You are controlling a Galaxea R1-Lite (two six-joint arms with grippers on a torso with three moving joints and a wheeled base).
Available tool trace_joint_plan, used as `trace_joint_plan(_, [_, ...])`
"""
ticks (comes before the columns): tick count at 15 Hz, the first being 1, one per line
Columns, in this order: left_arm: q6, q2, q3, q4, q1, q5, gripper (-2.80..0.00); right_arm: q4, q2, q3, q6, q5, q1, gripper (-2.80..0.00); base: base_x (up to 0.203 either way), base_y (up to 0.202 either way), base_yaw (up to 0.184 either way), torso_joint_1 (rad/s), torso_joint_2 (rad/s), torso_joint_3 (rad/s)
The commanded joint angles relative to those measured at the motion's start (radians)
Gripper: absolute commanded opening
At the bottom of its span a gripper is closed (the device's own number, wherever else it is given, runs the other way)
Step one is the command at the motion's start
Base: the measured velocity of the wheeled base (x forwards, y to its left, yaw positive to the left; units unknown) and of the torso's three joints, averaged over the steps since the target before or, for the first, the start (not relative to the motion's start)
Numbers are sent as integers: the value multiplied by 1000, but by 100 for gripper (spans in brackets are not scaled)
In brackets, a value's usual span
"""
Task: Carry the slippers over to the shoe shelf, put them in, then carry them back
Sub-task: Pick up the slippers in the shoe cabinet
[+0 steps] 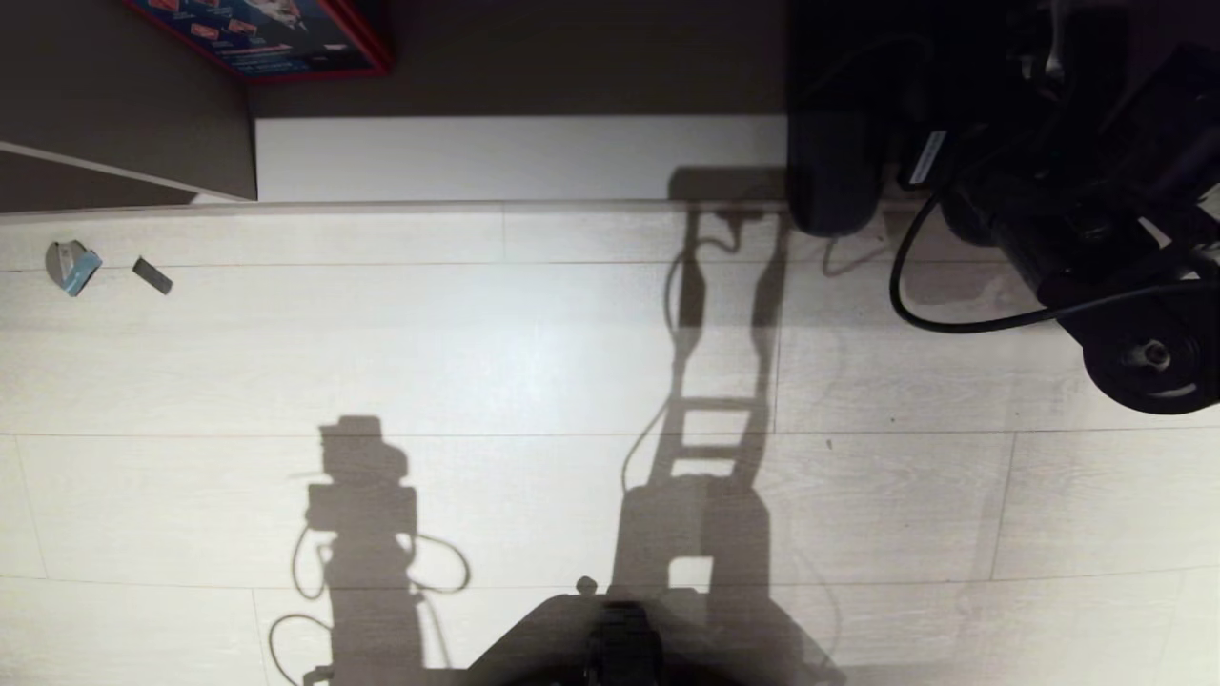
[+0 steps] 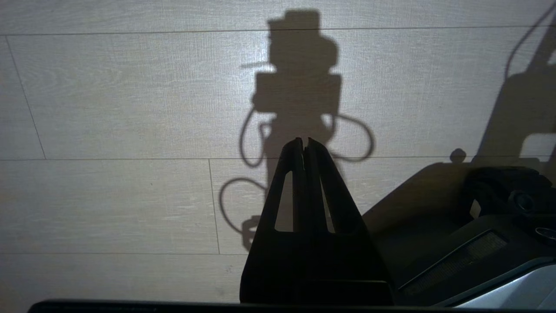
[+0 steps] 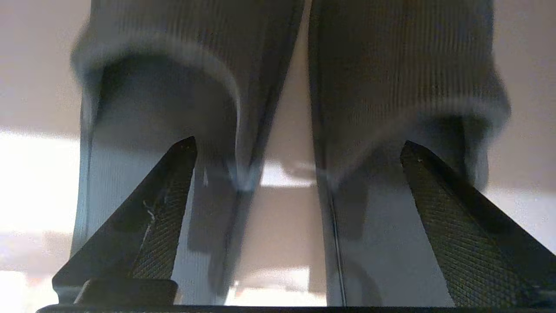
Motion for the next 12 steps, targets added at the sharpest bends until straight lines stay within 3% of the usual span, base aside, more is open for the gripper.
trace_joint_plan(1, [0, 1, 0, 0, 0, 0, -280, -23, 60, -64, -1, -3, -2, 0, 0, 0, 0, 0, 0, 0])
trace_joint_plan(11, [0, 0, 0, -1, 0, 0, -280, -78, 305, -432, 28, -25, -11, 0, 0, 0, 0, 0, 0, 0])
trace_joint_plan(12, [0, 1, 0, 0, 0, 0, -280, -79, 329, -482, 43, -27, -11, -280, 0, 0, 0, 0, 0, 0])
